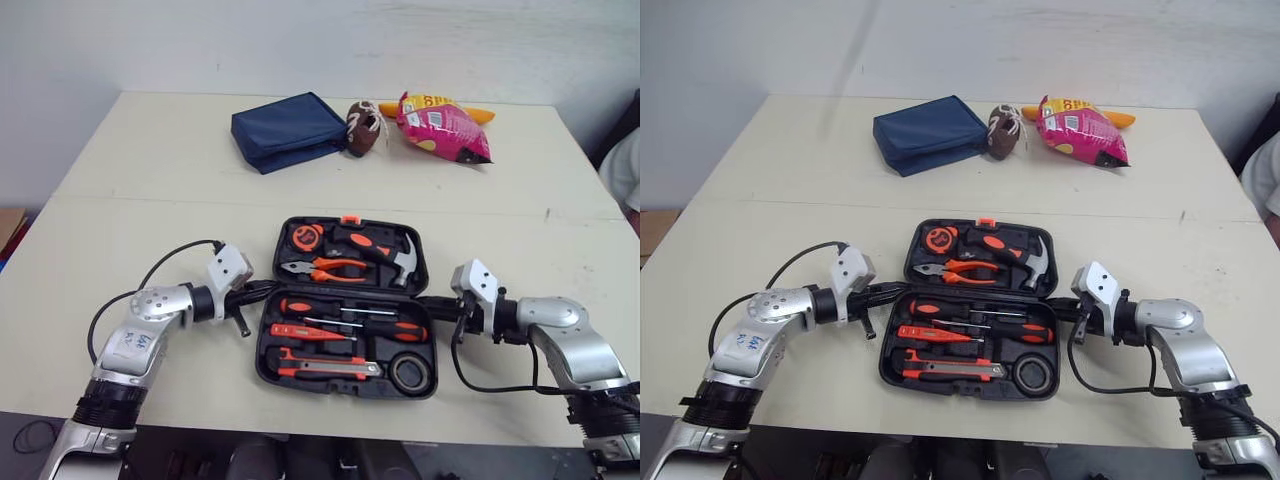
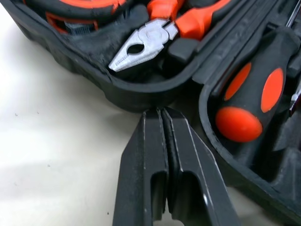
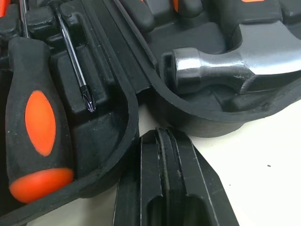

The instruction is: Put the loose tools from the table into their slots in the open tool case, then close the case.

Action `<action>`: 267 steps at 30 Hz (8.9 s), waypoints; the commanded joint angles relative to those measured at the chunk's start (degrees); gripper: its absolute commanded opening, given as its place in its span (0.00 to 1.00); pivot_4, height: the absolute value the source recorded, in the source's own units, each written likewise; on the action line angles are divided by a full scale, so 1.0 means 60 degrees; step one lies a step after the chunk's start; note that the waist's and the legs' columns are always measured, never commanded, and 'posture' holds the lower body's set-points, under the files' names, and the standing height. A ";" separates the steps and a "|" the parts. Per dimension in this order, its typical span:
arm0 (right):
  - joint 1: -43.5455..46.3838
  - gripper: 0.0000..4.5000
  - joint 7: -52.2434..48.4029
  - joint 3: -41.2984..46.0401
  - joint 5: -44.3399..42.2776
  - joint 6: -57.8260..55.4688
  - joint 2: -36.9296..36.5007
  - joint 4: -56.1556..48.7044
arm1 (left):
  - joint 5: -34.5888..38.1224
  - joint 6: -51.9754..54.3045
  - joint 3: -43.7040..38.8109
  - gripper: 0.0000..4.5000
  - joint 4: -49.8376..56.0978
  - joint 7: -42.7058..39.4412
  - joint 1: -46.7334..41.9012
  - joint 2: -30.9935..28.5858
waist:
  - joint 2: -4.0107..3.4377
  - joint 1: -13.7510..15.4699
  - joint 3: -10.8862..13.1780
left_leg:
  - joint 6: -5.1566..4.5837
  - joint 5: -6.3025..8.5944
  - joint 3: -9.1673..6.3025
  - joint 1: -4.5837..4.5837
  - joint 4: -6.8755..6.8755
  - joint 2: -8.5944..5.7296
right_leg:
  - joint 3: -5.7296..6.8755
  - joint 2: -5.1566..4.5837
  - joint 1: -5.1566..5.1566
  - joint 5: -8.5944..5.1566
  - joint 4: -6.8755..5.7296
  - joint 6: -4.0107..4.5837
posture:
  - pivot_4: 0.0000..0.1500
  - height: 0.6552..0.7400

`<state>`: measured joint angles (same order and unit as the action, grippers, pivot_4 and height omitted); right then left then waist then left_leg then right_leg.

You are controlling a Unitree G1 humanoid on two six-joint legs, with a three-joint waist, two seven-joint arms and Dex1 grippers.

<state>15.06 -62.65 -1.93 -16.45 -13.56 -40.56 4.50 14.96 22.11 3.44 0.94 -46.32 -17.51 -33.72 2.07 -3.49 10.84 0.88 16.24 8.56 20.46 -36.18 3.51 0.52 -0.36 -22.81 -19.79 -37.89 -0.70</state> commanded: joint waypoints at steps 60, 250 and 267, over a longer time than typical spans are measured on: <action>0.7379 1.00 0.3242 -0.1138 -0.0582 -1.0671 0.0367 0.3816 | 0.1724 0.7985 -0.1741 0.99 -0.2418 0.3859 -0.5055 0.0964 | -0.0005 0.0028 0.0003 | 0.0030 -0.0080 0.0026 0.0292 -0.0155 0.0004 | -0.0010 -0.0009 -0.0322 0.0042 -0.0183 0.0039 | 1.00 1.00; 0.0528 0.00 0.1219 -0.1201 0.0727 0.0416 0.1568 -0.0771 | -0.1425 -0.0062 0.2129 0.01 -0.0615 -0.0485 -0.2212 0.1563 | 0.0055 -0.0001 -0.0096 | 0.0030 -0.0078 0.0190 -0.0024 0.0015 0.0041 | -0.0106 0.0006 -0.0085 0.0042 -0.0097 0.0010 | 1.00 1.00; 0.1557 0.00 0.0669 -0.0947 0.0842 0.2150 0.1463 -0.0955 | -0.1790 0.0200 0.2673 0.01 -0.1096 -0.0632 -0.1775 0.1237 | 0.0043 -0.0222 -0.0117 | 0.0036 -0.0082 0.0178 -0.0060 0.0021 0.0039 | -0.0103 0.0006 -0.0039 0.0042 -0.0098 0.0010 | 1.00 1.00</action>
<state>21.12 -58.59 -10.65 -8.70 -4.13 -32.54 4.88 7.52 20.13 15.42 -0.36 -49.68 -32.87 -25.39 2.33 -4.82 10.14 1.10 15.75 9.63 20.09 -36.05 3.74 -0.11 -0.32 -23.04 -19.54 -38.48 -0.64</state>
